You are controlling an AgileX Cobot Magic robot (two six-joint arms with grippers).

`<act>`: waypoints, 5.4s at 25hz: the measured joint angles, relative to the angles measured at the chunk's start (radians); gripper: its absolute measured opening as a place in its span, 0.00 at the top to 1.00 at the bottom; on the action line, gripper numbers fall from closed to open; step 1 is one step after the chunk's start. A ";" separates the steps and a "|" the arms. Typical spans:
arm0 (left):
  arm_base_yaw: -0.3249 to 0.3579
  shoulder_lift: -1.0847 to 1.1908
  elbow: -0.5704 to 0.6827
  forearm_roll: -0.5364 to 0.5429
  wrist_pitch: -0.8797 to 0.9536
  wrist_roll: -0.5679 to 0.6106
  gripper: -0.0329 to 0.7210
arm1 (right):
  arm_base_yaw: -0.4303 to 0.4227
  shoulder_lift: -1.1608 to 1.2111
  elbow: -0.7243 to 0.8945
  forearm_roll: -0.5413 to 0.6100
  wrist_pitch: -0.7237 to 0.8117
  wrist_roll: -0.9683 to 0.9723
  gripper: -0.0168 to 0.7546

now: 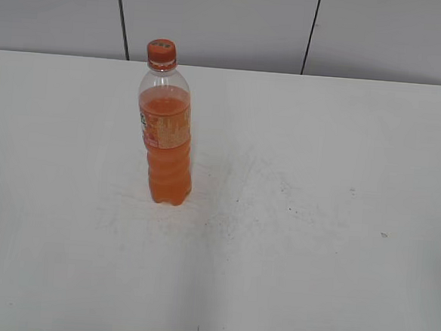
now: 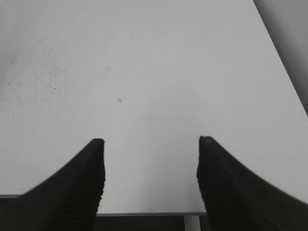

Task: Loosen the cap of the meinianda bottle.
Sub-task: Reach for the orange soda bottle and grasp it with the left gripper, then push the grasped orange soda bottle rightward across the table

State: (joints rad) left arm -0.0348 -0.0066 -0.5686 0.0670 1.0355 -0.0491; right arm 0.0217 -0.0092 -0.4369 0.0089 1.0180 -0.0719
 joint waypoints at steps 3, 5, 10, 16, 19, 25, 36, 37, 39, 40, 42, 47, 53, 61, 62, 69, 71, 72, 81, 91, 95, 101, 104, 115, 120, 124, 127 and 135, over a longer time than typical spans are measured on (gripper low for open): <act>0.000 0.000 0.000 0.000 0.000 0.000 0.34 | 0.000 0.000 0.000 0.000 0.000 0.000 0.38; 0.000 0.000 0.000 0.000 0.000 0.000 0.34 | 0.000 0.000 0.000 0.000 0.000 0.000 0.38; 0.000 0.000 0.000 0.000 0.000 0.000 0.34 | 0.000 0.000 0.000 0.000 0.000 0.000 0.38; 0.000 0.000 0.000 0.001 0.000 0.000 0.34 | 0.000 0.000 0.000 0.000 0.000 0.000 0.38; 0.000 0.000 -0.003 0.001 -0.008 0.017 0.34 | 0.000 0.000 0.000 0.000 0.000 0.000 0.38; 0.000 0.102 -0.062 0.001 -0.163 0.092 0.34 | 0.000 0.000 0.000 0.000 0.000 0.000 0.38; -0.026 0.571 -0.033 0.001 -0.855 0.116 0.34 | 0.000 0.000 0.000 0.000 0.000 0.000 0.38; -0.030 0.621 -0.015 0.003 -0.937 0.117 0.34 | 0.000 0.000 0.000 0.000 0.000 0.000 0.38; -0.047 0.713 0.042 0.017 -1.089 0.117 0.34 | 0.000 0.000 0.000 0.000 0.000 0.000 0.38; -0.057 0.762 0.075 0.023 -1.175 0.113 0.34 | 0.000 0.000 0.000 0.000 0.000 0.000 0.38; -0.071 0.881 0.130 0.057 -1.361 0.074 0.34 | 0.000 0.000 0.000 0.000 0.000 0.000 0.38; -0.074 1.121 0.205 0.301 -1.684 -0.117 0.34 | 0.000 0.000 0.000 0.000 0.000 0.000 0.38; 0.009 1.385 0.206 0.674 -2.019 -0.262 0.34 | 0.000 0.000 0.000 0.000 0.000 0.000 0.38; 0.127 1.630 0.095 1.054 -2.148 -0.368 0.32 | 0.000 0.000 0.000 0.000 0.000 0.000 0.38; 0.127 1.643 0.090 1.047 -2.153 -0.368 0.30 | 0.000 0.000 0.000 0.000 0.000 0.000 0.38; 0.124 1.787 0.012 1.145 -2.233 -0.340 0.09 | 0.000 0.000 0.000 0.000 0.000 0.000 0.38; 0.123 1.850 -0.037 1.217 -2.238 -0.348 0.09 | 0.000 0.000 0.000 0.000 0.000 0.000 0.38; 0.123 1.881 -0.067 1.248 -2.238 -0.355 0.10 | 0.000 0.000 0.000 0.000 0.000 0.000 0.38; 0.068 2.054 -0.307 1.378 -2.238 -0.428 0.14 | 0.000 0.000 0.000 0.000 0.000 0.000 0.38; -0.084 2.203 -0.504 1.397 -2.242 -0.505 0.18 | 0.000 0.000 0.000 0.000 0.000 0.000 0.38; -0.085 2.205 -0.510 1.394 -2.243 -0.510 0.25 | 0.000 0.000 0.000 0.000 0.000 0.000 0.38; -0.085 2.205 -0.513 1.391 -2.241 -0.513 0.40 | 0.000 0.000 0.000 0.000 0.000 0.000 0.38; -0.085 2.205 -0.513 1.389 -2.241 -0.515 0.40 | 0.000 0.000 0.000 0.000 0.000 0.000 0.38; -0.166 2.167 -0.506 1.404 -2.194 -0.533 0.40 | 0.000 0.000 0.000 0.000 0.000 0.000 0.38; -0.249 2.150 -0.505 1.381 -2.192 -0.535 0.40 | 0.000 0.000 0.000 0.000 0.000 0.000 0.38; -0.300 2.150 -0.505 1.360 -2.192 -0.534 0.40 | 0.000 0.000 0.000 0.000 0.000 0.000 0.38; -0.309 2.154 -0.505 1.344 -2.193 -0.521 0.40 | 0.000 0.000 0.000 0.000 0.000 0.000 0.38; -0.308 2.186 -0.505 1.334 -2.189 -0.462 0.40 | 0.000 0.000 0.000 0.000 0.000 0.000 0.38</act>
State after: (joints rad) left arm -0.3423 2.1790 -1.0735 1.4006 -1.1539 -0.5112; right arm 0.0217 -0.0092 -0.4369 0.0086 1.0175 -0.0723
